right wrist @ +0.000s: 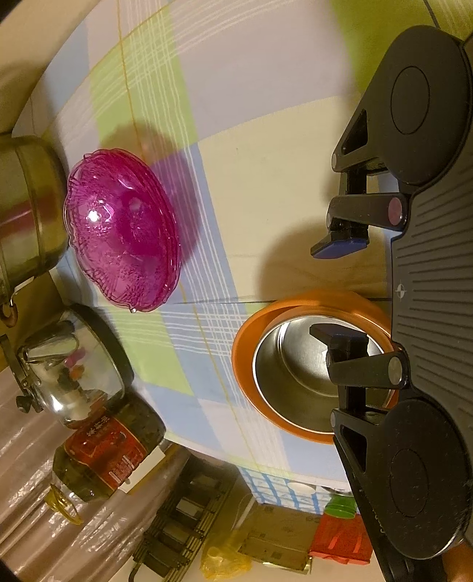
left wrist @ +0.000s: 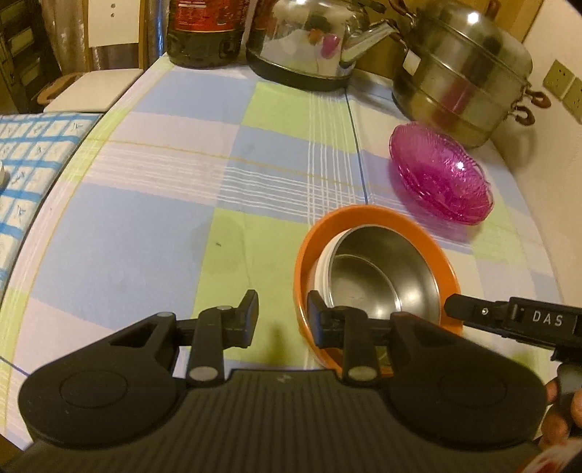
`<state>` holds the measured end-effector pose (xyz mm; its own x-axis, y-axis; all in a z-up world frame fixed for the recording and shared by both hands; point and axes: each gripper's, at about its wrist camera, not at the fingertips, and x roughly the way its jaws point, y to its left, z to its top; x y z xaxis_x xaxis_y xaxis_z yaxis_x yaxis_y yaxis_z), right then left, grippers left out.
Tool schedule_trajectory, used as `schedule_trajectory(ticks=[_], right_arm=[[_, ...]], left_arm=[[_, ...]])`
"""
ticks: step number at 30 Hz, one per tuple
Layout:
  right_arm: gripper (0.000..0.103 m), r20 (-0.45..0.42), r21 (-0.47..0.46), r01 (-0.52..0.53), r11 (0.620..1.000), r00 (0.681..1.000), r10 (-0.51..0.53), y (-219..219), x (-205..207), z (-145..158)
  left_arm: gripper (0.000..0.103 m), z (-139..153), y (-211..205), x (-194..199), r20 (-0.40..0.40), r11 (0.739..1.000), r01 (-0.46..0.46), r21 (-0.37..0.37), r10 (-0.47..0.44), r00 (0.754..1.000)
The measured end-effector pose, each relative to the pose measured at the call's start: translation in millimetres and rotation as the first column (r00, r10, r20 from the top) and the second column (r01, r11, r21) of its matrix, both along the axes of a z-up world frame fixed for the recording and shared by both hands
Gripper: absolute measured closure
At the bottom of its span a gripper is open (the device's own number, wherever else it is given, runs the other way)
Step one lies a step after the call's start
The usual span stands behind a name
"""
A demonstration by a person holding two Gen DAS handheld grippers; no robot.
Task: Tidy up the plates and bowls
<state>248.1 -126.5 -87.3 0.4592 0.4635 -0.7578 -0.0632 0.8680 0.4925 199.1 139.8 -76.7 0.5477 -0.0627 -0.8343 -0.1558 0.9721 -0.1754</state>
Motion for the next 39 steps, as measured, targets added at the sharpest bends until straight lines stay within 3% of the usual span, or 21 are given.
schedule_trajectory(ticks=[4, 15, 26, 28, 32, 39], right_arm=[[0.063, -0.001, 0.003, -0.004, 1.0, 1.0, 0.004, 1, 1, -1], [0.063, 0.005, 0.013, -0.024, 1.0, 1.0, 0.024, 3, 7, 1], [0.064, 0.002, -0.048, -0.038, 0.998, 0.999, 0.038, 7, 9, 4], [0.064, 0.002, -0.072, -0.05, 0.996, 0.999, 0.05, 9, 11, 6], [0.076, -0.012, -0.099, -0.072, 0.992, 0.997, 0.071, 10, 15, 7], [0.08, -0.038, -0.138, -0.121, 0.983, 0.992, 0.116, 18, 20, 5]], left_arm=[[0.078, 2, -6, 5, -0.011, 0.999, 0.032, 0.04, -0.032, 0.999], [0.079, 8, 8, 5, 0.029, 0.994, -0.013, -0.109, 0.016, 0.999], [0.078, 8, 13, 16, 0.005, 0.99, 0.022, -0.137, -0.022, 1.0], [0.082, 8, 14, 19, -0.003, 0.99, 0.035, -0.137, -0.036, 0.999], [0.087, 8, 20, 22, -0.024, 0.993, 0.041, -0.113, -0.044, 0.999], [0.087, 0, 23, 29, -0.057, 0.987, 0.073, -0.142, -0.082, 0.995]])
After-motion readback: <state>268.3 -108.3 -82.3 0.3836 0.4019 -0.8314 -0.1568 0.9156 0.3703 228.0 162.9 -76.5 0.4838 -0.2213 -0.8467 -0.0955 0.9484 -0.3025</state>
